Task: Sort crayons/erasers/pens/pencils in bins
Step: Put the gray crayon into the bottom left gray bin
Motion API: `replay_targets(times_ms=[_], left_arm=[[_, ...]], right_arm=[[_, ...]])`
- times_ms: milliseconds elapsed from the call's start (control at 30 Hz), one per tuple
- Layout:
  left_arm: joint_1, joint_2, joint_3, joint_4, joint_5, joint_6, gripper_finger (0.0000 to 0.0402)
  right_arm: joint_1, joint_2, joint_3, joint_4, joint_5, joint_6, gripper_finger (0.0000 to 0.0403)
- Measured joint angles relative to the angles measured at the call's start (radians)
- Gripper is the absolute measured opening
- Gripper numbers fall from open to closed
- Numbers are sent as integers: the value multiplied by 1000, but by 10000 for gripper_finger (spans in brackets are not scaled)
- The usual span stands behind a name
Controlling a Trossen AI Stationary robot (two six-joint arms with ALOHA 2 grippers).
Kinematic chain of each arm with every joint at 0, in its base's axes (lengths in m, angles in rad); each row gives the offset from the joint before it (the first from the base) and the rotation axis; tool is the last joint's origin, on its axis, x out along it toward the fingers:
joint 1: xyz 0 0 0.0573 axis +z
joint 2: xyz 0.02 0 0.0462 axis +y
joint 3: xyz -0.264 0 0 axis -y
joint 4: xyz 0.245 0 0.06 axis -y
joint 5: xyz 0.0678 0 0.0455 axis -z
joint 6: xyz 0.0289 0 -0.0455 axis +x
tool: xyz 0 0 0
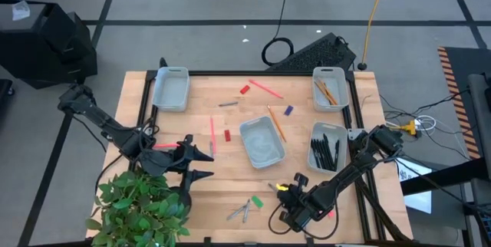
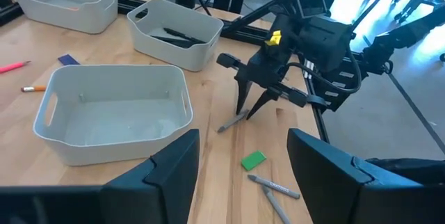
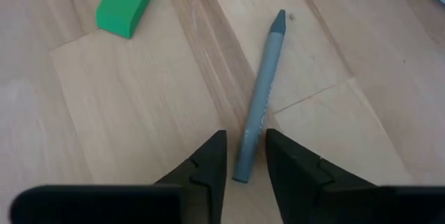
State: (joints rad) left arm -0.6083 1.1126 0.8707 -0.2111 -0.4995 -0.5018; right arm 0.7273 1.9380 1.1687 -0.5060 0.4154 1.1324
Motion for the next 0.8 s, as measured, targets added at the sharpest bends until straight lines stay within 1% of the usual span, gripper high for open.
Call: replay_targets(times_ms=[200, 300, 367, 567, 800], left_arm=[[0, 0, 0, 0, 0, 1, 223], [0, 0, 0, 0, 0, 16, 223], [5, 0, 0, 0, 0, 32, 223], [33, 0, 0, 5, -1, 31, 223], [67, 0, 0, 6, -1, 28, 223]], right_arm=[[-2, 0, -1, -3, -16, -1, 33], [-2, 0, -1, -4, -17, 6, 15], [-2, 1, -2, -4, -18, 7, 13], [-3, 2, -2, -6, -19, 7, 31], [-4, -14, -4, -4, -27, 6, 11]])
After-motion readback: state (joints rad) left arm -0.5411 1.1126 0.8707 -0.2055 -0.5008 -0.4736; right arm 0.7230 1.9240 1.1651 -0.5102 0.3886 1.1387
